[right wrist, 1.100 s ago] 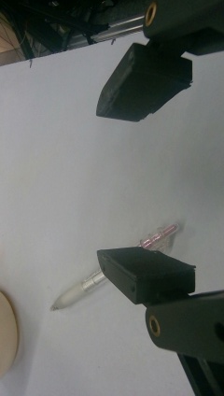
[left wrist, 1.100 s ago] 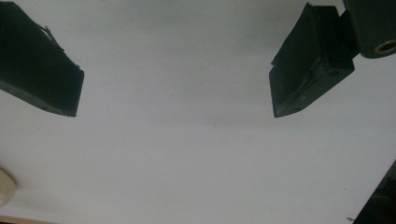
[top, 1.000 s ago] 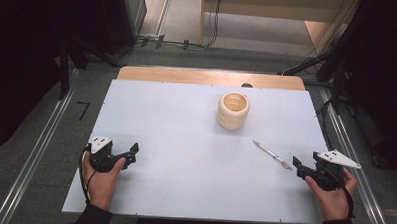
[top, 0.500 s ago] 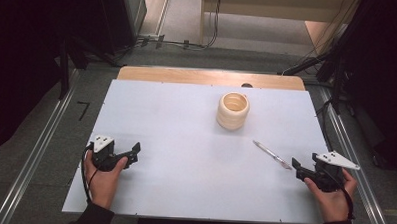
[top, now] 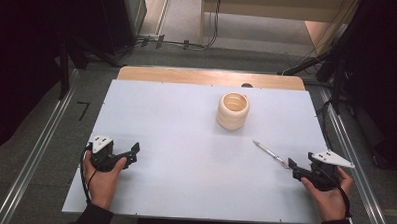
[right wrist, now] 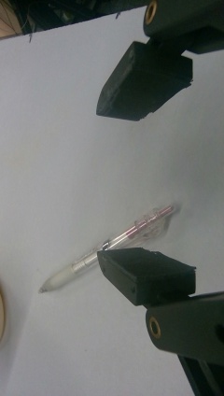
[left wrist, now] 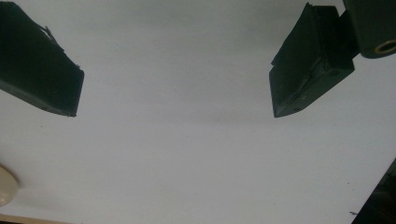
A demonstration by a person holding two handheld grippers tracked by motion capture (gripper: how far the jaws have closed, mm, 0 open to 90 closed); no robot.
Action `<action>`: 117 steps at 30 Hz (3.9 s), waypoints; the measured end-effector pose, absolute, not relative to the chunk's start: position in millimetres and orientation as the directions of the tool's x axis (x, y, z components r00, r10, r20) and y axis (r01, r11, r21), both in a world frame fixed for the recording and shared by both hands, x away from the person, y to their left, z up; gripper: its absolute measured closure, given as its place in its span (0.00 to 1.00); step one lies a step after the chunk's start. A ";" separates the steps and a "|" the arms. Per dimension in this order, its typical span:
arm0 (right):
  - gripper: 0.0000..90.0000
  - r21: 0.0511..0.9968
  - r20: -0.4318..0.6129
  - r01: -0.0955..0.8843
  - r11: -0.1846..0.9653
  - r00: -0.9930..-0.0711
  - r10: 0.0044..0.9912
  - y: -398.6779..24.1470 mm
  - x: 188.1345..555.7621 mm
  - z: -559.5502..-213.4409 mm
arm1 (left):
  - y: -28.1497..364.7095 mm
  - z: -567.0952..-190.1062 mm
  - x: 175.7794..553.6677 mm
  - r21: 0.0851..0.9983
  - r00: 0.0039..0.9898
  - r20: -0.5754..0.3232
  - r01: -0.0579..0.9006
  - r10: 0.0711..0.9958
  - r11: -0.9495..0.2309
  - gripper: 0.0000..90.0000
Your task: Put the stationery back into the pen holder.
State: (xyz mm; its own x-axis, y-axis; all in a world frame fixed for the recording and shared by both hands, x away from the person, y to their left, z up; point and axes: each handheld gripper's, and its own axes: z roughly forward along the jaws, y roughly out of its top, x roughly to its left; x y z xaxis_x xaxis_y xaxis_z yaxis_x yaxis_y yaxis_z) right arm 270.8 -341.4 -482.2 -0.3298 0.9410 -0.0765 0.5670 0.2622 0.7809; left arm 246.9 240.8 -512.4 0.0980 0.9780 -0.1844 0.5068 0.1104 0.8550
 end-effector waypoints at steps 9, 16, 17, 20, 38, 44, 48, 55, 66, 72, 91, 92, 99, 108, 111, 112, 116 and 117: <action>0.27 0.771 -0.083 0.571 0.282 -0.349 0.933 -335.8 273.7 -483.9 | 239.6 -512.9 248.2 0.854 0.102 -0.183 0.510 0.978 0.107 0.04; 0.27 0.770 -0.084 0.568 0.292 -0.363 0.928 -332.8 276.0 -484.4 | 239.0 -512.8 248.3 0.854 0.103 -0.183 0.509 0.978 0.106 0.04; 0.27 0.769 -0.084 0.569 0.292 -0.364 0.928 -332.3 276.2 -484.4 | 238.9 -512.8 248.2 0.855 0.103 -0.182 0.509 0.978 0.106 0.04; 0.27 0.767 -0.086 0.568 0.298 -0.369 0.926 -331.5 277.0 -484.6 | 238.9 -512.9 248.3 0.853 0.103 -0.181 0.511 0.978 0.104 0.04; 0.27 0.752 -0.082 0.570 0.331 -0.417 0.905 -318.3 288.3 -488.2 | 238.4 -513.7 249.0 0.853 0.101 -0.178 0.512 0.979 0.102 0.04; 0.28 0.747 -0.075 0.571 0.339 -0.435 0.897 -312.6 291.1 -488.4 | 238.2 -513.7 249.0 0.854 0.101 -0.177 0.510 0.979 0.102 0.04; 0.28 0.744 -0.078 0.569 0.351 -0.448 0.891 -308.7 293.2 -489.2 | 238.3 -513.7 249.0 0.854 0.100 -0.176 0.511 0.979 0.102 0.04; 0.29 0.736 -0.082 0.568 0.369 -0.467 0.881 -300.1 299.9 -491.6 | 238.3 -513.9 249.1 0.853 0.101 -0.176 0.512 0.979 0.101 0.04; 0.33 0.729 -0.077 0.573 0.373 -0.473 0.878 -296.9 305.2 -494.7 | 237.9 -514.4 249.6 0.852 0.101 -0.176 0.514 0.979 0.100 0.04; 0.34 0.732 -0.073 0.568 0.376 -0.482 0.873 -294.6 309.1 -495.7 | 238.0 -514.3 249.8 0.852 0.101 -0.177 0.514 0.979 0.101 0.04; 0.42 0.728 -0.057 0.569 0.383 -0.507 0.860 -288.3 321.2 -498.9 | 238.1 -514.3 250.2 0.851 0.104 -0.179 0.515 0.978 0.101 0.04; 0.42 0.728 -0.057 0.569 0.383 -0.507 0.860 -288.3 321.2 -498.9 | 238.1 -514.3 250.1 0.852 0.104 -0.179 0.514 0.978 0.100 0.04; 0.46 0.722 -0.050 0.576 0.384 -0.509 0.859 -286.0 327.0 -502.6 | 238.2 -514.2 250.0 0.852 0.104 -0.179 0.514 0.978 0.101 0.04; 0.55 0.715 -0.050 0.578 0.392 -0.518 0.854 -281.2 331.8 -505.5 | 238.1 -514.4 250.3 0.851 0.106 -0.180 0.515 0.978 0.101 0.04; 0.58 0.714 -0.051 0.577 0.397 -0.522 0.851 -280.4 333.2 -506.4 | 238.1 -514.4 250.4 0.851 0.105 -0.181 0.515 0.978 0.102 0.04; 0.59 0.714 -0.050 0.577 0.398 -0.524 0.850 -280.3 333.5 -506.6 | 238.0 -514.5 250.5 0.851 0.105 -0.181 0.515 0.978 0.102 0.04; 0.66 0.707 -0.047 0.579 0.406 -0.535 0.844 -278.7 334.4 -507.2 | 238.1 -514.5 250.5 0.851 0.106 -0.180 0.515 0.978 0.101 0.04; 0.67 0.705 -0.051 0.579 0.411 -0.536 0.843 -278.6 334.4 -507.4 | 238.1 -514.5 250.5 0.851 0.106 -0.180 0.515 0.978 0.101 0.04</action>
State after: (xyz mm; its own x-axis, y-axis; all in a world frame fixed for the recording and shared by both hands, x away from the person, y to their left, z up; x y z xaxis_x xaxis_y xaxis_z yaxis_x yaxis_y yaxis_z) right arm 334.4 -278.6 -507.4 -0.5356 0.8429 -0.0514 0.5787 0.4107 0.7046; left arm 250.5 238.1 -514.5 0.1062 0.9779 -0.1800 0.5147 0.1008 0.8514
